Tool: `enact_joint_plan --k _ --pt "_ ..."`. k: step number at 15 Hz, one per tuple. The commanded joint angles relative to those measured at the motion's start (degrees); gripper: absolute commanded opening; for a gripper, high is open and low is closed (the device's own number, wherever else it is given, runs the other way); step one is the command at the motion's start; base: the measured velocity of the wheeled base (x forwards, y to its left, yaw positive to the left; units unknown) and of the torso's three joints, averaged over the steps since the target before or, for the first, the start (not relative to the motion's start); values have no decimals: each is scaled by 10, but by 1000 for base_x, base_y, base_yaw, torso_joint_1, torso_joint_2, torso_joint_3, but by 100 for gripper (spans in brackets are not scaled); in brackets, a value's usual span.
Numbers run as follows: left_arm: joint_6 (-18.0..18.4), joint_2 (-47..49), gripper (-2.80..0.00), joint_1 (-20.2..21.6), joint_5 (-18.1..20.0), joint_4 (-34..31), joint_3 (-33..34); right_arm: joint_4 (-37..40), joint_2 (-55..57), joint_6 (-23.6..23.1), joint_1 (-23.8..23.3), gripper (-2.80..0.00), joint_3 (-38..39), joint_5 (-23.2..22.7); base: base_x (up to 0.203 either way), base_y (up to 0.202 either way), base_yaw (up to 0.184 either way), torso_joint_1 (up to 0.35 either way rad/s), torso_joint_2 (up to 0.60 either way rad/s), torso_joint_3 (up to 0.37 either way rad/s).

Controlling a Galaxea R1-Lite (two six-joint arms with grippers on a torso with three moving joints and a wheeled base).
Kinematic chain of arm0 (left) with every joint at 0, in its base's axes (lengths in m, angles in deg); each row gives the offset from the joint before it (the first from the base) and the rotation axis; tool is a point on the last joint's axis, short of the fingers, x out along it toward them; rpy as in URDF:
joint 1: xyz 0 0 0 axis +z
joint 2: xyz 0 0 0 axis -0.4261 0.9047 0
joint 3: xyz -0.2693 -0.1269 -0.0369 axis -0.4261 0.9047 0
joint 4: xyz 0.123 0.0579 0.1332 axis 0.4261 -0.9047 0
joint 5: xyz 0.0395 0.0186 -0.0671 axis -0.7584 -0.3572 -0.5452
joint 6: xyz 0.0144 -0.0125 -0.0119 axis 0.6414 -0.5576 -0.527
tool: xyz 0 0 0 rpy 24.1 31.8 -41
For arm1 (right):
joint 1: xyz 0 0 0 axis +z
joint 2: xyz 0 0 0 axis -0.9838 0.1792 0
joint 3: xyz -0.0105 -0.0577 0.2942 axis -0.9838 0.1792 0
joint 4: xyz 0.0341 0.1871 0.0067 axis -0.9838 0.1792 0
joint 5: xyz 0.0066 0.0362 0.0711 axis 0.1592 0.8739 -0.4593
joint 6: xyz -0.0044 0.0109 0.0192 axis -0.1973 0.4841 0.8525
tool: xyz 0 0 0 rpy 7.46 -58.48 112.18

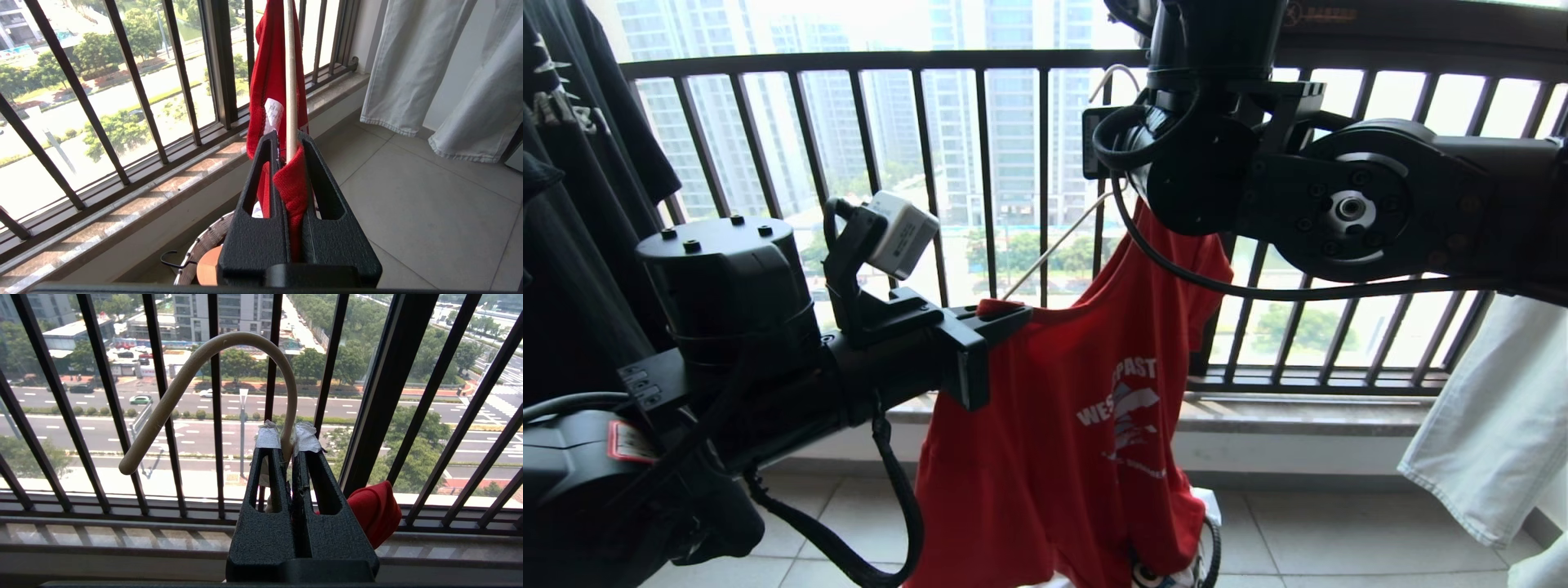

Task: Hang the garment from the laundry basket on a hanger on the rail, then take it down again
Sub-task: Hang the clothes on the clothes rack

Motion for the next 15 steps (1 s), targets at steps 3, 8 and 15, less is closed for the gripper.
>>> enact_joint_plan --k 3,8,15 --pt "-1 -11 -280 2 5 -2 1 -1 -1 -1 0 -280 0 3 0 0 0 0 0 0" --pt "-1 -6 -280 2 5 -4 1 -2 1 0 1 -280 0 2 0 0 0 0 0 0" --pt "13 8 0 4 3 -4 1 -28 7 2 -4 -280 0 2 0 0 0 0 0 0"
